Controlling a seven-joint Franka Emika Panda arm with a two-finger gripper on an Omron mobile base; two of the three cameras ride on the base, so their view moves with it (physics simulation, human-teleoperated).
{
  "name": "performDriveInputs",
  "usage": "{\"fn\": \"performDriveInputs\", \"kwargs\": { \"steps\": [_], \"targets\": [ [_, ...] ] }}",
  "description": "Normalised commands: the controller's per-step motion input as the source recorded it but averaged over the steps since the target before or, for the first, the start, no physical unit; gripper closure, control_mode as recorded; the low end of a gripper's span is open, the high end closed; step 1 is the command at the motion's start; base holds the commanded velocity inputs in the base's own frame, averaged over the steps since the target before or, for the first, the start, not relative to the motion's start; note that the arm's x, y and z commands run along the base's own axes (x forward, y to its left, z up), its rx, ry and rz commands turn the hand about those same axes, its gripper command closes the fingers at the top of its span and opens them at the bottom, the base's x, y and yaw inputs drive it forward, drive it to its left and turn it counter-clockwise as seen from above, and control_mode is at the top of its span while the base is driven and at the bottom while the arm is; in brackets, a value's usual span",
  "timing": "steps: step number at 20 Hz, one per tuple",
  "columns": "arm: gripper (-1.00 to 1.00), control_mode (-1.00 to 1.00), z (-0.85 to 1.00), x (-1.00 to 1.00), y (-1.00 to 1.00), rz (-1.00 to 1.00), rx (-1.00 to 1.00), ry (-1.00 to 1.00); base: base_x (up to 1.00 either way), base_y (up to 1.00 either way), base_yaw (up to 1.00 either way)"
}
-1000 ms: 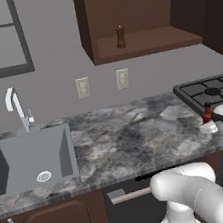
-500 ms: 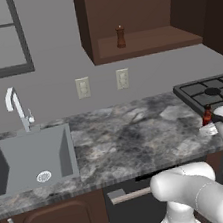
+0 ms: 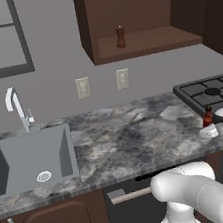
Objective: Take 2 condiments from the cabinet and move them on the counter near the stove.Make sure the condiments are lined up with each other, next to each other.
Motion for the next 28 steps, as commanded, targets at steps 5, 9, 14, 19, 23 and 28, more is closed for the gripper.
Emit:
{"fn": "performDriveInputs", "kwargs": {
  "steps": [5,9,14,19,23,28],
  "targets": [
    [1.0,-1.0,0.0,0.0,-0.06,0.0,0.0,-0.05,0.0,0.0,0.0],
    [1.0,-1.0,0.0,0.01,0.0,0.0,0.0,-0.01,0.0,0.0,0.0],
    [1.0,-1.0,0.0,0.0,0.0,0.0,0.0,0.0,0.0,0.0,0.0],
    [-1.0,-1.0,0.0,0.0,0.0,0.0,0.0,0.0,0.0,0.0,0.0],
    [-1.0,-1.0,0.0,0.0,0.0,0.0,0.0,0.0,0.0,0.0,0.0],
    [-1.0,-1.0,0.0,-0.01,0.0,0.0,0.0,0.0,0.0,0.0,0.0]
  ]
}}
